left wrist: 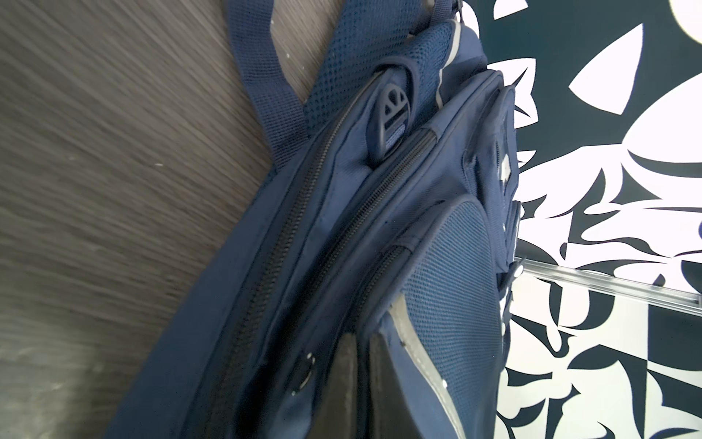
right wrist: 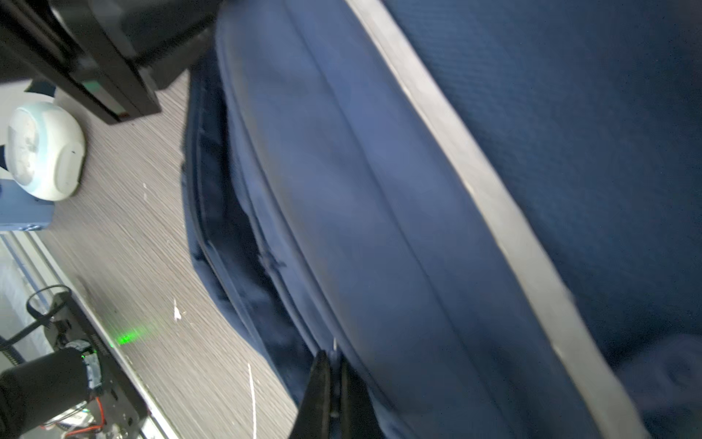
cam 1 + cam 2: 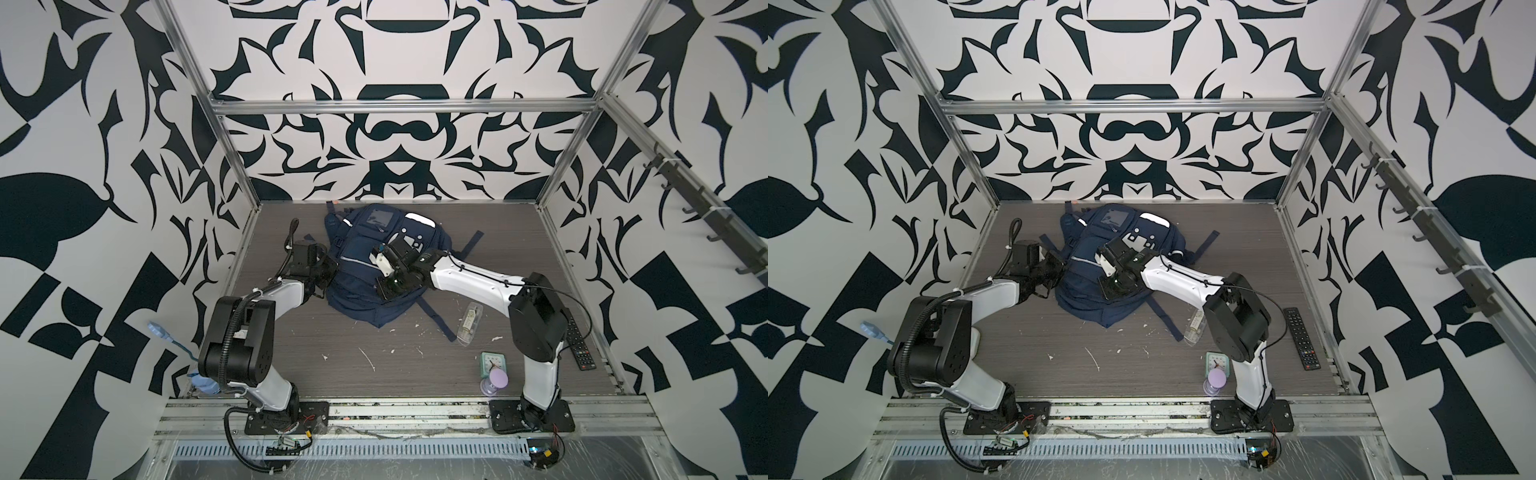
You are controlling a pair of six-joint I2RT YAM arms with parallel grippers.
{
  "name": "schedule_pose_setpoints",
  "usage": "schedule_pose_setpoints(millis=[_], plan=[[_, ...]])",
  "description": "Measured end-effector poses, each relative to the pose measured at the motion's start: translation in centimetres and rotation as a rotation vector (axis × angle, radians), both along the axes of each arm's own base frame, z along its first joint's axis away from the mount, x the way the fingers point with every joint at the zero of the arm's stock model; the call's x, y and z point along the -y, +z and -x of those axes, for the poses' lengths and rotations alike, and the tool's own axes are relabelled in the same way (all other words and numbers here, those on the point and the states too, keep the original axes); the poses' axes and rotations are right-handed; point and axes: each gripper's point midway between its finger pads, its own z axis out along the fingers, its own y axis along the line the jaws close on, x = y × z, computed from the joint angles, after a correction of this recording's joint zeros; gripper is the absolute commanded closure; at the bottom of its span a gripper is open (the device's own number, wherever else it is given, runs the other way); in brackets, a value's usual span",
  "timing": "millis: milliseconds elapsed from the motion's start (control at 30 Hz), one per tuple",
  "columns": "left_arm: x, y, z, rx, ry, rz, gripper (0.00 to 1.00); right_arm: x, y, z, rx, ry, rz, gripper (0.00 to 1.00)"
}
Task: Pack books, pencil case, and school supplies into a backpack
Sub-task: Unzip the student bag at the top-center of the table.
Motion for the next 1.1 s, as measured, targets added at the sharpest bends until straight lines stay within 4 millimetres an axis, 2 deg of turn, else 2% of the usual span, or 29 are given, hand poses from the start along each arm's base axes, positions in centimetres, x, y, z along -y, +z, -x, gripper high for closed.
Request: schedule_pose_setpoints(millis=[267,433,567,667,933,1100], plan=[[0.6,1.2,0.5,0.021,-0.022,0.001,1.0,-5.5,1.1,-3.5,0.037,0.012,-0.074,1.0],[0.6,1.8,0.7,0.032,-0.027,-0.006,0.98,-6.1,0.7,-4.4,0.03,0.01,-0.07,1.0],[0.7,2.5,1.2,0.047,-0.036,-0.008,0.92,-5.3,1.1,-4.8,0.018,0.007,-0.084,1.0],[1.5,2.5,1.8,0.047,-0.06,-0.004,0.91,-4.1,1.3,-4.6,0.008,0.01,-0.089,1.0],[5.1,1.6,3.5,0.022,-0.154,0.012,0.91,0.5,0.5,-4.1,-0.024,-0.011,-0.054,1.0],[7.9,1.3,4.9,0.011,-0.228,0.014,0.87,3.7,-0.3,-3.7,-0.044,-0.05,-0.022,1.0]])
